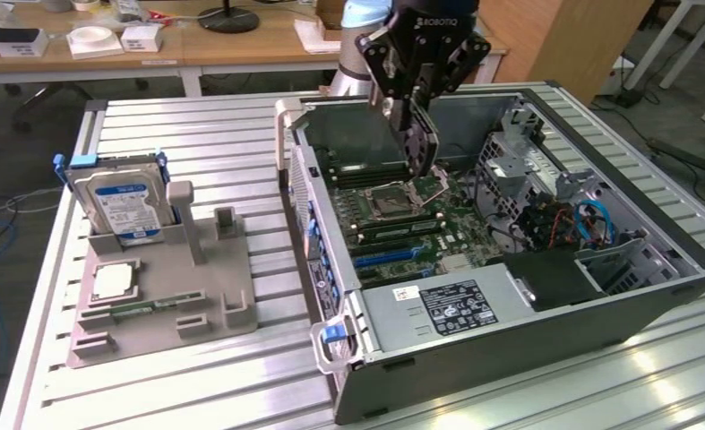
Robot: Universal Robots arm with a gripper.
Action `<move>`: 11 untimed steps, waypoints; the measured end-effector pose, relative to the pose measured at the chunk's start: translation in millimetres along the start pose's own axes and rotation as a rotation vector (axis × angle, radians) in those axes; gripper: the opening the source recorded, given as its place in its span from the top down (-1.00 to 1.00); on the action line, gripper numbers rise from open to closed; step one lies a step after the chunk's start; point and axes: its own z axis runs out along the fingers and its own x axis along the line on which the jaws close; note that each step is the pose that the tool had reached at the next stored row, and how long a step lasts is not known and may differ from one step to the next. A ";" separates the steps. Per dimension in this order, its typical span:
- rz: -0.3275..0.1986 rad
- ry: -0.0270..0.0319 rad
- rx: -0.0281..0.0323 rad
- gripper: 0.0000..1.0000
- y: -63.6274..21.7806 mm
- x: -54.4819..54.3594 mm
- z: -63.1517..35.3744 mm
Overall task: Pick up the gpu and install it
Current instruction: 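Pick up the gpu and move the gpu toward the slot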
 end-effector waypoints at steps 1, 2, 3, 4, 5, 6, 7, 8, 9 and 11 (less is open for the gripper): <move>0.000 0.0000 0.0000 0.47 0.0 -1.7 0.0; 0.000 0.0001 0.0000 0.47 0.0 -3.5 0.0; 0.000 0.0000 0.0000 0.47 0.0 -5.1 0.1; 0.000 0.0001 0.0000 0.47 0.0 -6.6 0.1; 0.000 0.0000 -0.0001 0.47 0.0 -8.1 0.1; 0.000 0.0000 0.0000 0.47 -0.1 -9.7 0.1; 0.000 0.0000 -0.0001 0.47 -0.1 -11.4 0.2; 0.000 0.0000 0.0000 0.47 -0.1 -13.4 0.2; 0.000 0.0001 0.0000 0.47 -0.1 -15.0 0.2; 0.000 0.0000 0.0000 0.47 -0.1 -17.6 0.3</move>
